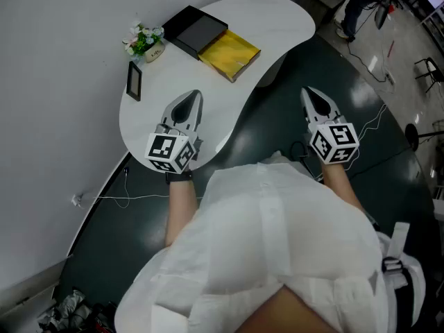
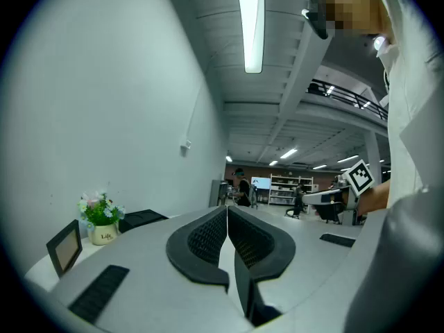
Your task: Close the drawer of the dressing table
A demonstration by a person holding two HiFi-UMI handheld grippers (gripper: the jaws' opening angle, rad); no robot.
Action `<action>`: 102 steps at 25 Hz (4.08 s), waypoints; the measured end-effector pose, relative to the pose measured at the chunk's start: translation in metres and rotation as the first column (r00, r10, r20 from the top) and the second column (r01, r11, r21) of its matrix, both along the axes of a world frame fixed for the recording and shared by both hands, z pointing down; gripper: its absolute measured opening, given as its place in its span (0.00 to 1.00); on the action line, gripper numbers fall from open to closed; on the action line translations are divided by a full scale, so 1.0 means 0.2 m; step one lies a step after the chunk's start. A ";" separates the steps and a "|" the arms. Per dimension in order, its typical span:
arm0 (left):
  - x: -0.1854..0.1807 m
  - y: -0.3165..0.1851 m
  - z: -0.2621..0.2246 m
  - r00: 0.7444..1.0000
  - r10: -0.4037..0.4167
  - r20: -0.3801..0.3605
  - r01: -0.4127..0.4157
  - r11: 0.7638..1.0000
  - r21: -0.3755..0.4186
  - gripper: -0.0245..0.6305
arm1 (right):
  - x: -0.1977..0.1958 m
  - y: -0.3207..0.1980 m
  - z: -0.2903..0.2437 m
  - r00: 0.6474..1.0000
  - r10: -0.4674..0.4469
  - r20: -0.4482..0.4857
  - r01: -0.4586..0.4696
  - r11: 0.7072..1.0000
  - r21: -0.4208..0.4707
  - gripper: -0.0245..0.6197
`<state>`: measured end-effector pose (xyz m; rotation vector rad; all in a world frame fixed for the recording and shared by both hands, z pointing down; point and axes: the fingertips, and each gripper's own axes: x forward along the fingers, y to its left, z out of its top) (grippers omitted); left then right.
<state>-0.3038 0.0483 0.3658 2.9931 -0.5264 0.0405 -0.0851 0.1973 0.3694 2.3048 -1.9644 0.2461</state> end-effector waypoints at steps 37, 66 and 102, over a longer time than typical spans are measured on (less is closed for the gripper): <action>0.40 0.02 0.04 0.997 0.074 0.012 -0.074 0.997 -0.019 0.07 | 0.36 0.10 0.02 0.991 0.023 0.134 -0.032 0.997 0.072 0.05; 1.07 -0.23 0.19 0.998 -0.026 0.056 0.031 0.996 -0.086 0.07 | 1.22 -0.20 0.06 0.983 -0.035 0.178 0.031 0.999 0.024 0.05; 1.48 -0.70 0.41 0.974 -0.047 0.222 0.083 0.984 -0.158 0.07 | 1.44 -1.71 0.03 0.796 -0.596 0.102 0.603 0.796 -0.055 0.05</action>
